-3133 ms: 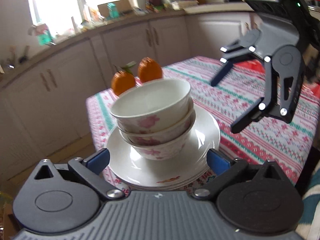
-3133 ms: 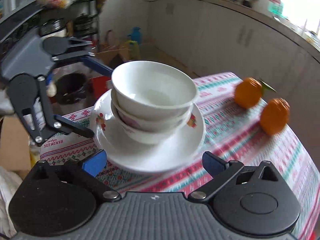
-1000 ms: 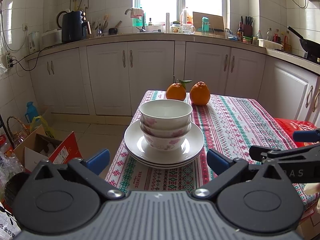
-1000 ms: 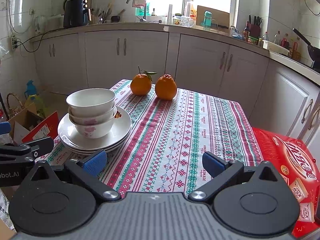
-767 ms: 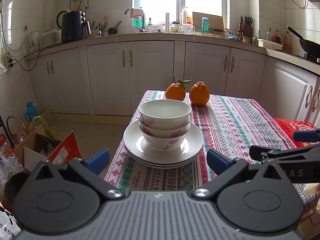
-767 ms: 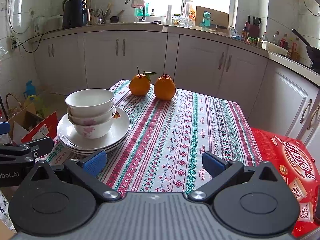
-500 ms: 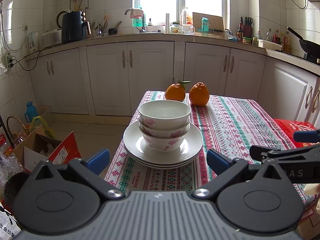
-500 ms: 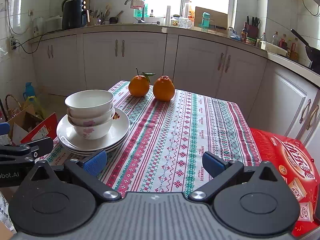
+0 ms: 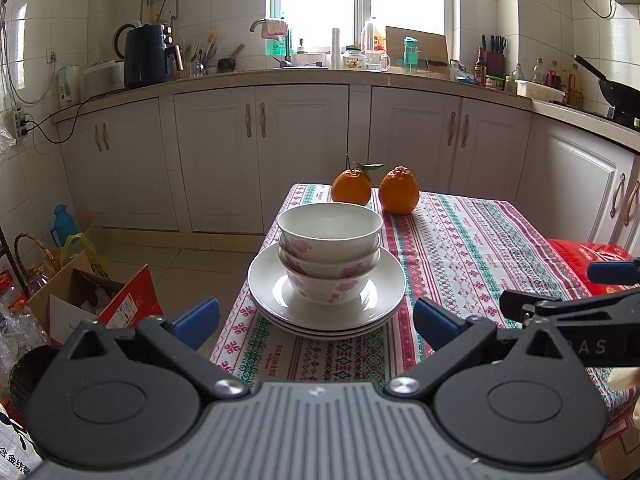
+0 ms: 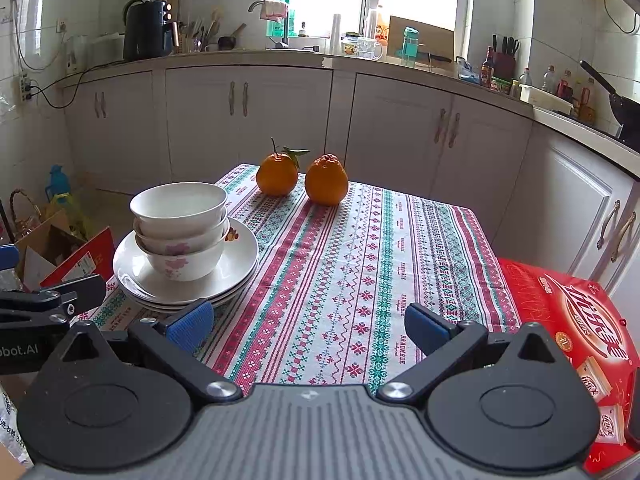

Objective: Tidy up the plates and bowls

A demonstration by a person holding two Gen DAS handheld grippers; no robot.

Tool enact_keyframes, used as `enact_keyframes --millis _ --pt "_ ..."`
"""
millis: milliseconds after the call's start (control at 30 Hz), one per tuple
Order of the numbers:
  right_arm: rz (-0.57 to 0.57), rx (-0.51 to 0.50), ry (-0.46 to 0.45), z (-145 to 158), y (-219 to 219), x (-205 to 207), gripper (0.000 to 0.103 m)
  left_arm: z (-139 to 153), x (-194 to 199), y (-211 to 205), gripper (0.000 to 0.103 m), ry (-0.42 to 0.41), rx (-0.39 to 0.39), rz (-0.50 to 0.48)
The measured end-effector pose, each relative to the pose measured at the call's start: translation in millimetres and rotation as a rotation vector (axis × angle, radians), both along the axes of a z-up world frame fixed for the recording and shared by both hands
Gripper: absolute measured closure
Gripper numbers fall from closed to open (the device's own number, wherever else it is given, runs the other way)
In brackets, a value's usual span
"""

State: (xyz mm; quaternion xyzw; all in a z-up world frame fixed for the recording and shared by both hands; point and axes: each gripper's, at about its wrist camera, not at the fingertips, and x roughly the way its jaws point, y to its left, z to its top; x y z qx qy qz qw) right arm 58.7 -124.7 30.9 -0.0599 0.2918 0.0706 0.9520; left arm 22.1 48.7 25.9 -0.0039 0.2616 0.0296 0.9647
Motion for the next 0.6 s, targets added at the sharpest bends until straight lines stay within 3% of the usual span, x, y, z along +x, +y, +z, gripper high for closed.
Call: enact_keyframes --millis 600 --pt "0.0 0.002 -0.001 0.3 -0.5 -0.1 0.0 1.8 0.1 -0.8 0.001 0.0 -0.001 -0.002"
